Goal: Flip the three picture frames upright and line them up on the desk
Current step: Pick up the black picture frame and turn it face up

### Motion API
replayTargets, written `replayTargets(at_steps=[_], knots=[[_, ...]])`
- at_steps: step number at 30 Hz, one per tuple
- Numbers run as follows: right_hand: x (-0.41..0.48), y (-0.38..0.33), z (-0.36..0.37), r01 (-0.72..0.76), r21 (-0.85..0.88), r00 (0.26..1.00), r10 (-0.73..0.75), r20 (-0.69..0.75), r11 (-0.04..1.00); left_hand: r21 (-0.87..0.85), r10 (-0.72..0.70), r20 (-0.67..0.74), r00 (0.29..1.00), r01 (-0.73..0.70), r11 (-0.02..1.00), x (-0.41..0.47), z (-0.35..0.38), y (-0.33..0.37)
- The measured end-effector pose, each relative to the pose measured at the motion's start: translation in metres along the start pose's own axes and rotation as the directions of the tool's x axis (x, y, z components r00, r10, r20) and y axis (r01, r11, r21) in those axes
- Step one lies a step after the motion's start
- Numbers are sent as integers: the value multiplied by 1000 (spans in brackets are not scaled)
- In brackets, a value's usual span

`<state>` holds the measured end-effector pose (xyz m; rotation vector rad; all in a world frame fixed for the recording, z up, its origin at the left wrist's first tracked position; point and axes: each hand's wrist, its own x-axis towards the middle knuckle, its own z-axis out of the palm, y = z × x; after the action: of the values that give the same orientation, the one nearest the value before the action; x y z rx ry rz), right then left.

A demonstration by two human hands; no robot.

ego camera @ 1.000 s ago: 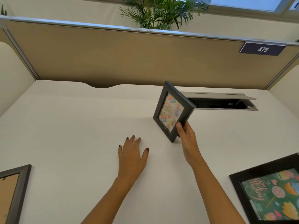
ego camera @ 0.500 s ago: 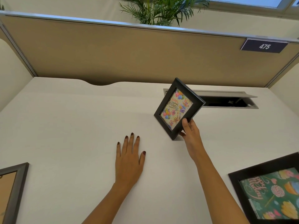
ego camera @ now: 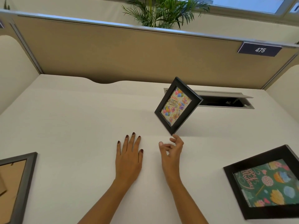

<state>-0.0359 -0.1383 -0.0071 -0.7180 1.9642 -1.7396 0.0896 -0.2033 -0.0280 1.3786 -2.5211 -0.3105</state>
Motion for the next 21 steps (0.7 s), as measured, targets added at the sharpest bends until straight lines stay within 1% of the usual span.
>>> replayTargets(at_steps=[2,4,5,7,8,9,11,13,17,20,21], knots=[[-20,-2,10,16,-12,998,-16,68,1000,-58,0,-10,1000,-1,998,-13,-2,-2],[-38,-4,19,20,-27,992,-16,127,999,-235,-45,-41,998,34,971,-27,-8,-3],[-46,-5,24,17,-36,988,-11,156,999,-364,-92,-49,995,69,929,-34,-14,-3],[-64,-9,33,22,-58,974,-8,224,998,-589,-205,-48,978,138,796,-50,-28,-7],[-70,-11,37,28,-67,967,-11,253,997,-643,-248,-65,967,150,751,-56,-35,-8],[-81,-13,42,33,-72,956,-10,294,997,-666,-289,-89,953,158,729,-66,-43,-12],[-98,-18,51,43,-69,926,-13,378,997,-669,-353,-143,925,173,723,-81,-55,-24],[-116,-21,61,53,-59,884,-19,467,997,-641,-410,-192,892,203,741,-94,-64,-41],[-156,-26,86,108,-76,771,-35,635,991,-503,-456,-334,825,253,826,-123,-80,-87],[-176,-30,104,201,-122,676,-48,735,972,-445,-521,-418,744,332,832,-142,-92,-118],[-184,-34,111,232,-133,636,-47,770,964,-406,-550,-446,706,388,827,-151,-97,-131]])
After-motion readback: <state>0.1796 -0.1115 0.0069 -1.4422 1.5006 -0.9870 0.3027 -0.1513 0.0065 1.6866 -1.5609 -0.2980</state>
